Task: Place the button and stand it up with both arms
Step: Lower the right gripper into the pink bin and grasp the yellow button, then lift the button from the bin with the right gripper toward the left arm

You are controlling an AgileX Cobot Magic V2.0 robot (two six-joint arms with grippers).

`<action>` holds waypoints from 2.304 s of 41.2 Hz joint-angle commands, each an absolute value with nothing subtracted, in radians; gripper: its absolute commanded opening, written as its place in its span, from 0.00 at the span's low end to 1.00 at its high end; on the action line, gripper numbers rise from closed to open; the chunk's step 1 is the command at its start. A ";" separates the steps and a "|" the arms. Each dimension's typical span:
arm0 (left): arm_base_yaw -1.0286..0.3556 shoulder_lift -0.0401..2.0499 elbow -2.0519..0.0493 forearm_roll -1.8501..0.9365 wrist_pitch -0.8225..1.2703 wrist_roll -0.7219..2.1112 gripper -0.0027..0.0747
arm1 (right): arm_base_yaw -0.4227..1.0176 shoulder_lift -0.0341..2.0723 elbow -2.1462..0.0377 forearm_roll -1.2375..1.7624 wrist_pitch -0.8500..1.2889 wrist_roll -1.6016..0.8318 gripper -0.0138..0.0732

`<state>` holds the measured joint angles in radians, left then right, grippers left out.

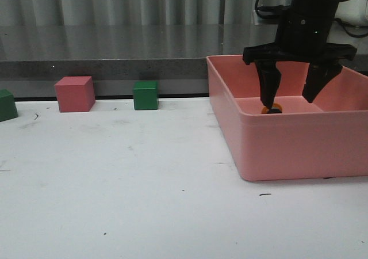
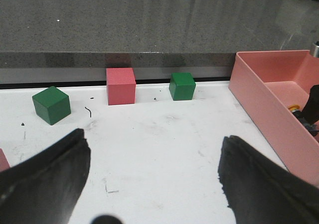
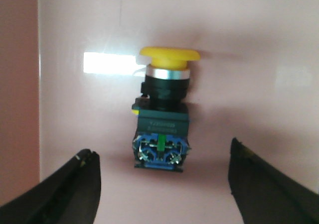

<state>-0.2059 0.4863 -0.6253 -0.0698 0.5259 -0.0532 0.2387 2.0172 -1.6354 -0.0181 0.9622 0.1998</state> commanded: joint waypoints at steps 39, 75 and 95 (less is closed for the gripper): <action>-0.214 0.499 -0.660 -0.073 0.443 -0.061 0.71 | 0.234 2.072 -1.669 -0.032 0.865 0.251 0.50; -0.214 0.499 -0.660 -0.073 0.443 -0.061 0.71 | 0.432 1.761 -1.669 -0.016 1.138 0.250 0.48; -0.214 0.499 -0.660 -0.075 0.443 -0.061 0.71 | 0.699 1.892 -1.813 -0.014 1.150 0.416 0.48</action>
